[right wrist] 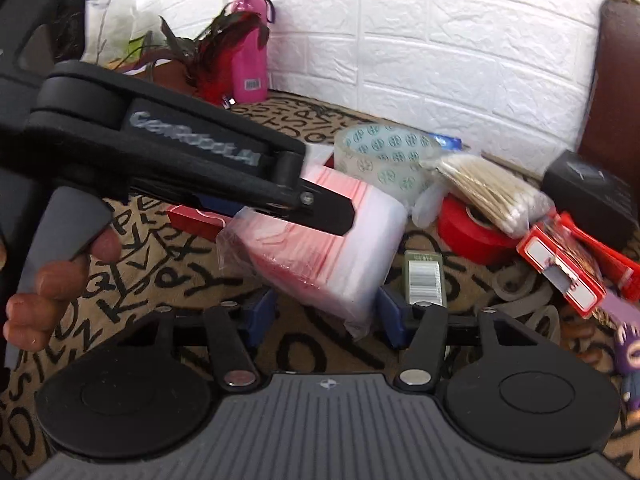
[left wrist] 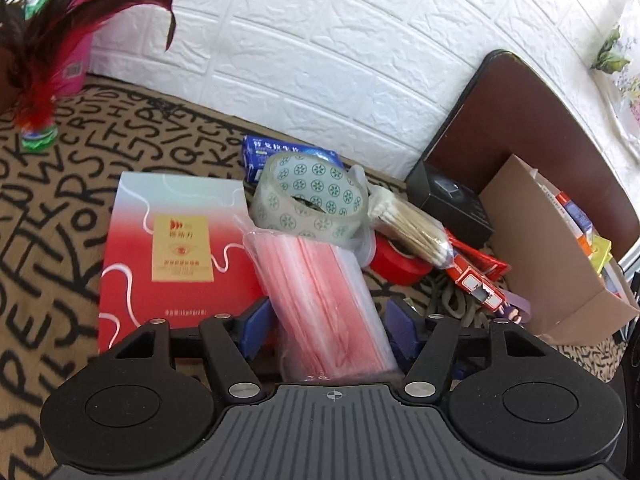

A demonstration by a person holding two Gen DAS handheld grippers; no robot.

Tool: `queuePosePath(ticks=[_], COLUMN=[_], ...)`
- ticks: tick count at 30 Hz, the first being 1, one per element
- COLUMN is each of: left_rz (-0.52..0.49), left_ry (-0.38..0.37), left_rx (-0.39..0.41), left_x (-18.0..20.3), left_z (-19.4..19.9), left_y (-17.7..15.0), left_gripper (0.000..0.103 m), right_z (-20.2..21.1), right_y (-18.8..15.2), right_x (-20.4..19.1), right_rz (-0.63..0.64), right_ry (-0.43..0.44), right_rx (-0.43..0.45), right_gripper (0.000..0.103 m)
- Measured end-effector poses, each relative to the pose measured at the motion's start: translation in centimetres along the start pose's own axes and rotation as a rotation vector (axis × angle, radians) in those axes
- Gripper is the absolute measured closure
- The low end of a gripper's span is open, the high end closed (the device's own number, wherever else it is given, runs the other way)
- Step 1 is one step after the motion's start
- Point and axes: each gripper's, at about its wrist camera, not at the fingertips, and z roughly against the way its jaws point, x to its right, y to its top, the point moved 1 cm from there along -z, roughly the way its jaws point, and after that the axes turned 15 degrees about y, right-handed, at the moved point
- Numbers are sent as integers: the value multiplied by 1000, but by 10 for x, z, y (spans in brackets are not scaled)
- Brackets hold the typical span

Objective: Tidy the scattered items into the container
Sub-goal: 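Close the left tool on the pink mask bag and lift it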

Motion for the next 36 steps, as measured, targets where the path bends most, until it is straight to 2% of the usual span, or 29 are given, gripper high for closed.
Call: queuePosePath(ticks=[2,4,5,10,13,17,21,24,26,28,32,34,36], left_rz=[-22,-61,-83,-126,-143,-156,-194,-162,-138,-131,-145,-164,-183], left_ry=[11,43,58,50,8,-110,-212,-210,-174,-160,-153,-179,-179], left_rx=[1,8,9,-24,-62,-140,-202,-211,-229,-244,-249,-262,-266], left_x=[3,9,11,24,35,53,75,79,77,75,78,82,87], left_z=[0,3,6,27,44,65,76,77,75,74,73,71,68], left_y=[0,-3,-5,-28,-52,-88,-110,-114,-116,-117,-116,-116,-116], left_gripper=[29,35,38,39,38,37,33,24,22,22,23,36,36], right_z=[-3,-2,2,27,54,98,141,156,157,157,149,144,138], right_y=[0,-1,-2,-16,-37,-73,-106,-116,-118,-118,-121,-118,-117], right_x=[-3,-3,-3,-17,-35,-53,-65,-68,-67,-63,-61,-61,-60], right_rz=[24,24,6,6,6,-45,-105,-127,-121,-124,-114,-100,-106], right_ry=[-8,-24,-16,9,24,31,9,5,-12,-14,38,41,39], right_rx=[-5,-12,-9,-44,-63,-82,-91,-76,-71,-65,-68,-61,-55], right_gripper=[44,57,59,63,63,63,60,59,49,46,46,45,41])
